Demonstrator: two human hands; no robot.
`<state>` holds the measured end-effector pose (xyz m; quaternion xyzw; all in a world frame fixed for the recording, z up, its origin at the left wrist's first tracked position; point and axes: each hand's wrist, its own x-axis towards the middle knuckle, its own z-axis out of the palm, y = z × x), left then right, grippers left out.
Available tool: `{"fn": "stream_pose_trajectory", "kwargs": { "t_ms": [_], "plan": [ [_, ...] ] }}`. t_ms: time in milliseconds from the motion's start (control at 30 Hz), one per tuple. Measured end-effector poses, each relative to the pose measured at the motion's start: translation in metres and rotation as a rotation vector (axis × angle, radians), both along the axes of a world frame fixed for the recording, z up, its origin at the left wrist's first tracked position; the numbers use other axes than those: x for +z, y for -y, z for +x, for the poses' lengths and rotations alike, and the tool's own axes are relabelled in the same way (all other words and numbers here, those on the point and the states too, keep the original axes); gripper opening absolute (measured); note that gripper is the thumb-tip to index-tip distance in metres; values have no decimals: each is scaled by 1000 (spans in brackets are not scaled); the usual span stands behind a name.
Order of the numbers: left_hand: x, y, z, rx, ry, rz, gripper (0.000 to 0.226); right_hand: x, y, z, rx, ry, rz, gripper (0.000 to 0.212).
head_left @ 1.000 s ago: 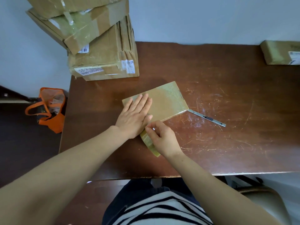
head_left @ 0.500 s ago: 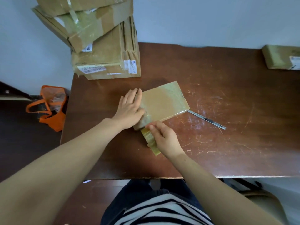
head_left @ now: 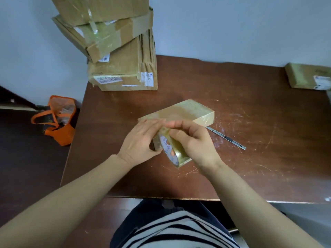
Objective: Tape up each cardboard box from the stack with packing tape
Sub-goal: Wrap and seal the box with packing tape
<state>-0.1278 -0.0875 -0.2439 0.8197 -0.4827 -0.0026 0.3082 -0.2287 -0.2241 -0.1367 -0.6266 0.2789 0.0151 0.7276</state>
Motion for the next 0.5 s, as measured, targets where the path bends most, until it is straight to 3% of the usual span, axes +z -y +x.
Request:
{"fn": "stream_pose_trajectory", "kwargs": {
  "t_ms": [67, 167, 300, 400, 500],
  "plan": [
    [11, 0, -9, 66, -64, -54, 59, 14, 1, 9, 36, 44, 7, 15],
    [21, -1, -17, 220, -239, 14, 56, 19, 0, 18, 118, 59, -25, 21],
    [22, 1, -18, 256, -185, 0, 55, 15, -2, 18, 194, 98, -116, 12],
    [27, -3, -7, 302, -318, 12, 68, 6, -4, 7, 195, -4, -213, 11],
    [25, -6, -1, 298, -328, 46, 68, -9, -4, -6, 150, -108, -132, 10]
  ]
}}
